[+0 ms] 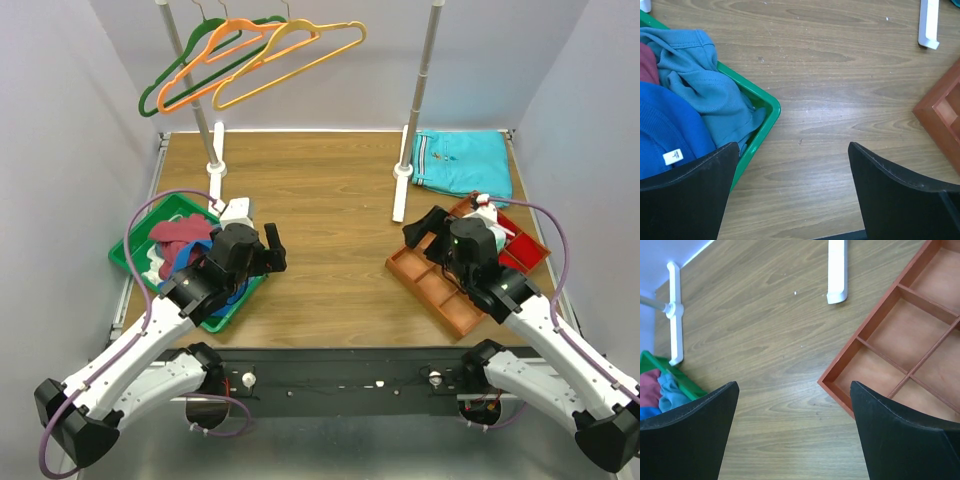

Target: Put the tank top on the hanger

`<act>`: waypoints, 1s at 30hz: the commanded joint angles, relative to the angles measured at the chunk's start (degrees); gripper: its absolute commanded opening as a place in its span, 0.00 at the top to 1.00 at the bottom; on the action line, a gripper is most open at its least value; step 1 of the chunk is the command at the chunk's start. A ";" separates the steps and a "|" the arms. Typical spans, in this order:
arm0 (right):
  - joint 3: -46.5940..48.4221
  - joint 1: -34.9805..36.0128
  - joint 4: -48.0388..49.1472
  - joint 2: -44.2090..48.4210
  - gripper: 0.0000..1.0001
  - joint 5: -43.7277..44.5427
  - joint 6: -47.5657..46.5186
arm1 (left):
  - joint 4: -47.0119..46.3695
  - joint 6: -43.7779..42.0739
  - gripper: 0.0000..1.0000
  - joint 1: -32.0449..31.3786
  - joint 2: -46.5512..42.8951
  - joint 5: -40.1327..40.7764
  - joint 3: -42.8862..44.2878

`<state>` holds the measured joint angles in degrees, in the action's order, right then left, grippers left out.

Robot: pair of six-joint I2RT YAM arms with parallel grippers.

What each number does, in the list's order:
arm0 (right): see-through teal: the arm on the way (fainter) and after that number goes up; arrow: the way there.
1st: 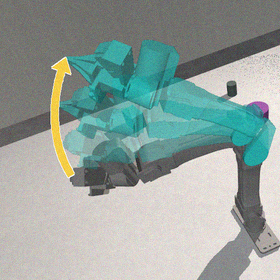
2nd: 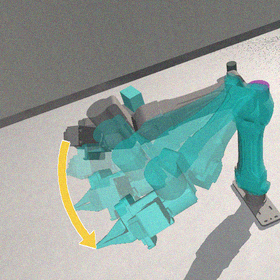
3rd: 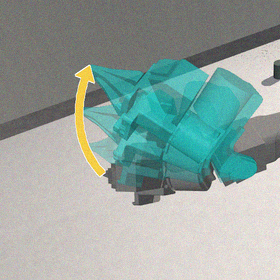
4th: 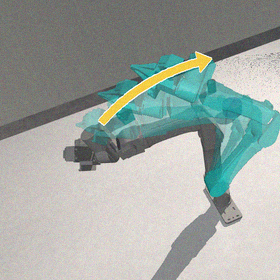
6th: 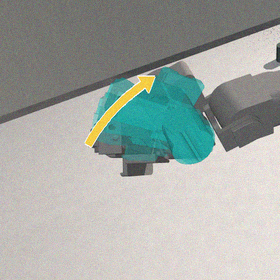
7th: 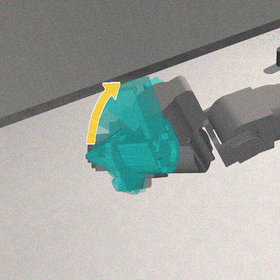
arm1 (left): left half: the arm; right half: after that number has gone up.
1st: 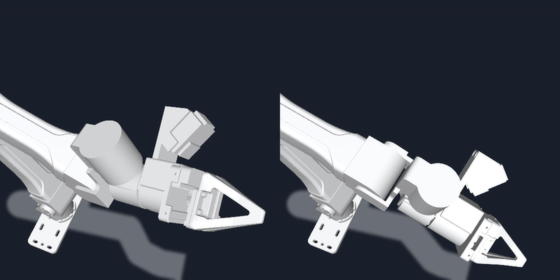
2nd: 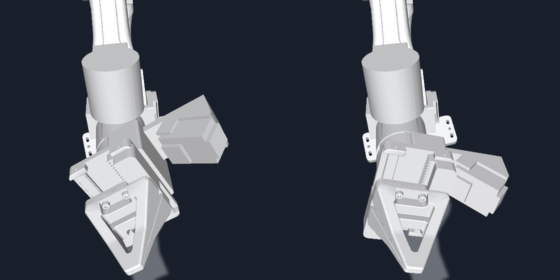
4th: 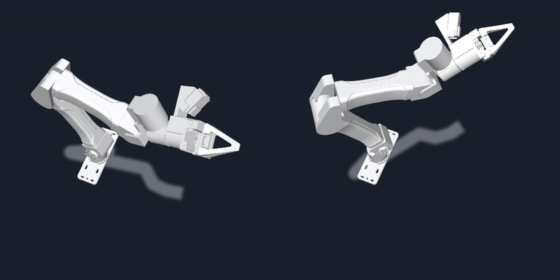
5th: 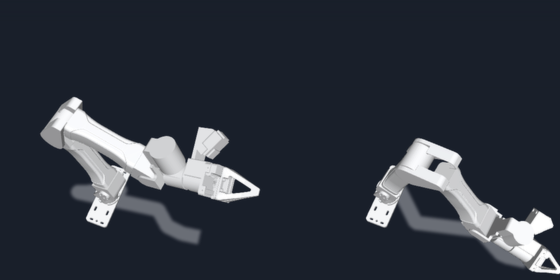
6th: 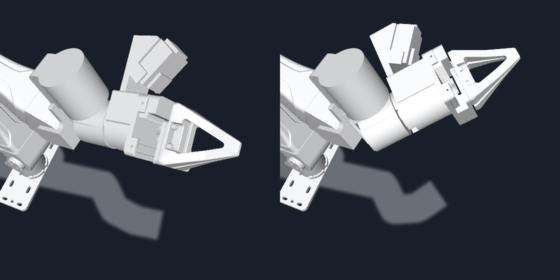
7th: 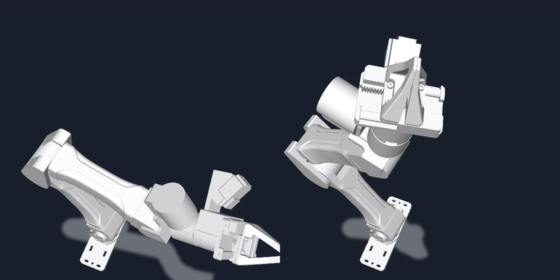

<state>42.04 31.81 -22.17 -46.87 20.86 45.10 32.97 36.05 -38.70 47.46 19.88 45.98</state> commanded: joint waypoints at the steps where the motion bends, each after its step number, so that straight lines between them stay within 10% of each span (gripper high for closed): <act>1: -0.03 0.27 0.64 1.43 0.00 5.94 3.50 | 0.60 4.36 0.01 0.29 -0.97 4.73 -0.71; 14: -0.82 0.27 5.38 -2.68 0.00 -3.87 -1.84 | 3.59 13.16 0.01 2.48 -3.97 11.24 -3.88; 30: -2.05 0.35 12.42 -16.05 0.02 -18.58 -4.41 | 6.15 15.54 0.17 24.45 6.41 6.31 -4.49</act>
<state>41.15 31.81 -13.89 -60.62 7.31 41.67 39.51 51.31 -16.51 51.42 25.08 41.39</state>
